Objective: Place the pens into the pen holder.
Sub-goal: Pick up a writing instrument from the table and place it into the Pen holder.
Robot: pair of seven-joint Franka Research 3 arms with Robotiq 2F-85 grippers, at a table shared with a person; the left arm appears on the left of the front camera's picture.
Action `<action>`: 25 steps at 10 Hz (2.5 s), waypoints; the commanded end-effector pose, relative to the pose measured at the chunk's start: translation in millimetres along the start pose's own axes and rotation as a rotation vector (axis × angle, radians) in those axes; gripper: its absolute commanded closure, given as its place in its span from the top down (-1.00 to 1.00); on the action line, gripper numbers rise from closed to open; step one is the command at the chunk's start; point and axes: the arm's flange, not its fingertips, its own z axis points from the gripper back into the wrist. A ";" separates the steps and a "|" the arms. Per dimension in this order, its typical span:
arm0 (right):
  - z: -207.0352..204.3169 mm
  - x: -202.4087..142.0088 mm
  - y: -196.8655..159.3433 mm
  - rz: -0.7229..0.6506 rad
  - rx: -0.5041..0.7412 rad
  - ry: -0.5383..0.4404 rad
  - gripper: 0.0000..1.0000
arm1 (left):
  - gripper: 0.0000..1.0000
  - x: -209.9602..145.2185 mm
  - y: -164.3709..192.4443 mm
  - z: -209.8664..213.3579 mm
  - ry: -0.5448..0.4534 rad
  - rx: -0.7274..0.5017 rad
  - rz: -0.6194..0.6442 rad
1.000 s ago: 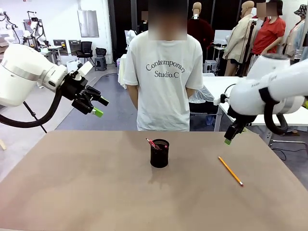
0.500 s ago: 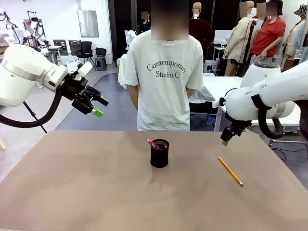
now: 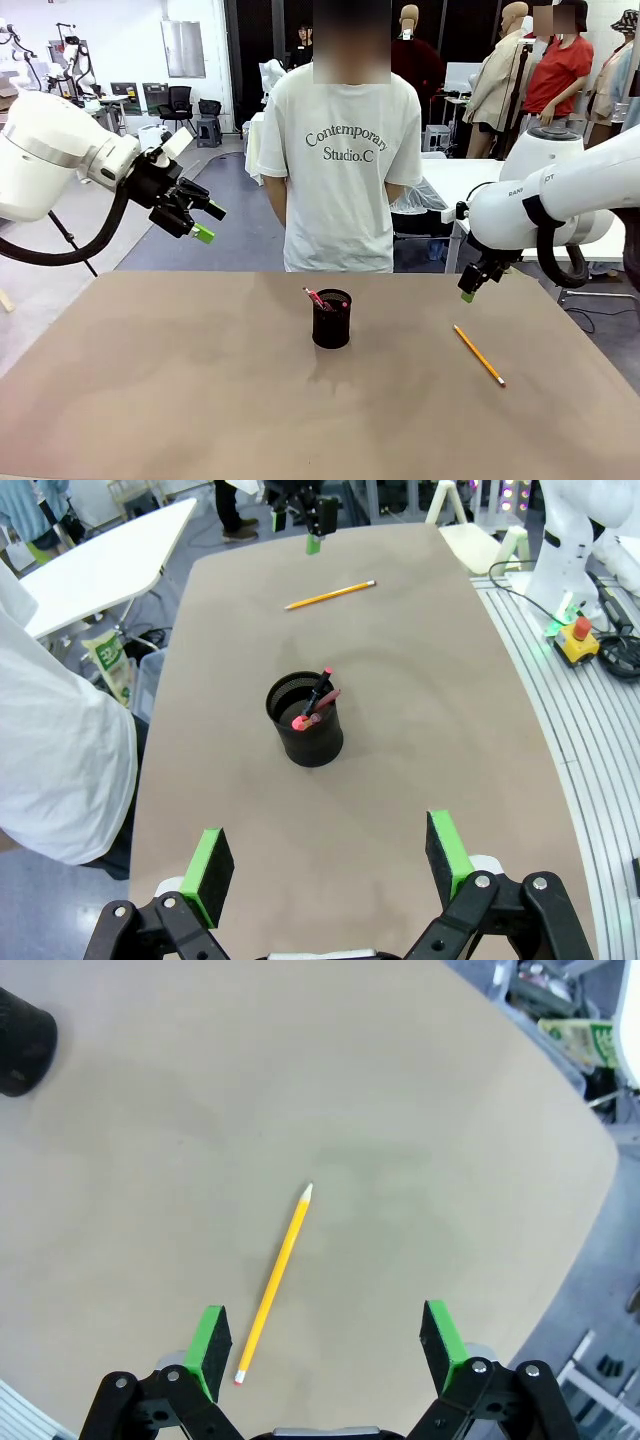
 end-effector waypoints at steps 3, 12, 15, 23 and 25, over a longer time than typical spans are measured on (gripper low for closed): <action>-45.2 22.6 15.4 -0.068 -0.075 0.209 1.00 | 1.00 0.0 -2.3 0.6 0.000 -0.003 0.003; -89.3 21.0 8.1 -0.112 0.011 0.350 1.00 | 1.00 0.0 -2.3 0.6 0.000 -0.003 0.003; -99.9 28.5 3.5 -0.187 0.095 0.410 1.00 | 1.00 0.0 -2.3 0.6 0.000 -0.003 0.003; -123.7 27.7 4.0 -0.247 0.160 0.306 1.00 | 1.00 0.0 -2.3 0.6 0.000 -0.003 0.003; -125.7 30.8 1.7 -0.242 0.200 0.275 1.00 | 1.00 0.0 -2.3 0.6 0.000 -0.003 0.003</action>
